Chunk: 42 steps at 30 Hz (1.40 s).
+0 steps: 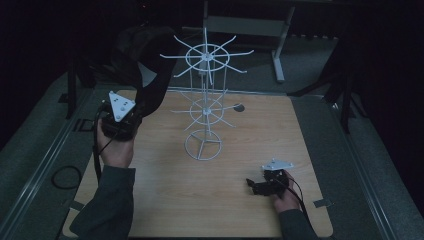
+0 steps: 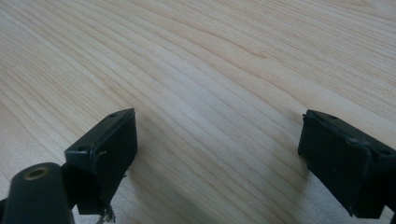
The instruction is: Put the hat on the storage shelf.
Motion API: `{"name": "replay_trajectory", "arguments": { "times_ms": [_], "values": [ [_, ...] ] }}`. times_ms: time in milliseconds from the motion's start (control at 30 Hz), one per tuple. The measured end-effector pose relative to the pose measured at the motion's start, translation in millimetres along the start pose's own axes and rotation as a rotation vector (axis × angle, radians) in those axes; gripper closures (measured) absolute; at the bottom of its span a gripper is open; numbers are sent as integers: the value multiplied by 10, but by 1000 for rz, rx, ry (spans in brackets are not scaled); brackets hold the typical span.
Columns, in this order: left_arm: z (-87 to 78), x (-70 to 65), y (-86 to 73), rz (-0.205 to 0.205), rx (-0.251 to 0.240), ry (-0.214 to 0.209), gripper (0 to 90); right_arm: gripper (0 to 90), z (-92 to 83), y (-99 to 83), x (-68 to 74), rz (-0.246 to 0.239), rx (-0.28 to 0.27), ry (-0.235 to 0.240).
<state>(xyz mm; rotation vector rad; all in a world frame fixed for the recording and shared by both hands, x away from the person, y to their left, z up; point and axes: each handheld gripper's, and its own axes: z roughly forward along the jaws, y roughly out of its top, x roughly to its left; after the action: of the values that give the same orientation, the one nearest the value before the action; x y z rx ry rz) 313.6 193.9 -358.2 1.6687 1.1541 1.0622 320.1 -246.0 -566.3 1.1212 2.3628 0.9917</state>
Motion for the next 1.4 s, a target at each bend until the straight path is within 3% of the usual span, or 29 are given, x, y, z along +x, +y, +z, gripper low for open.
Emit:
{"name": "replay_trajectory", "arguments": {
  "times_ms": [200, 400, 533, 633, 700, 733, 1167, 1400],
  "values": [
    [-4, -32, -22, 44, -10, -30, 860, 117, 0, 0, 0, 0, 0, 0],
    [-3, -10, -68, 47, -9, -52, 860, 117, 0, 0, 0, 0, 0, 0],
    [-7, 10, -129, 60, -27, -91, 860, 117, 0, 0, 0, 0, 0, 0],
    [-8, -3, -195, 105, -47, -126, 860, 117, 0, 0, 0, 0, 0, 0],
    [-8, -3, -195, 105, -47, -126, 861, 117, 0, 0, 0, 0, 0, 1],
    [-14, -33, -234, 150, -57, -135, 860, 117, 0, 0, 1, 0, 0, 1],
    [-12, -14, -333, 152, -75, -215, 835, 117, 0, 0, 1, 1, 0, 0],
    [-70, 9, -317, 122, -108, -228, 634, 117, 0, 0, 1, 1, 0, 0]
  ]
}}
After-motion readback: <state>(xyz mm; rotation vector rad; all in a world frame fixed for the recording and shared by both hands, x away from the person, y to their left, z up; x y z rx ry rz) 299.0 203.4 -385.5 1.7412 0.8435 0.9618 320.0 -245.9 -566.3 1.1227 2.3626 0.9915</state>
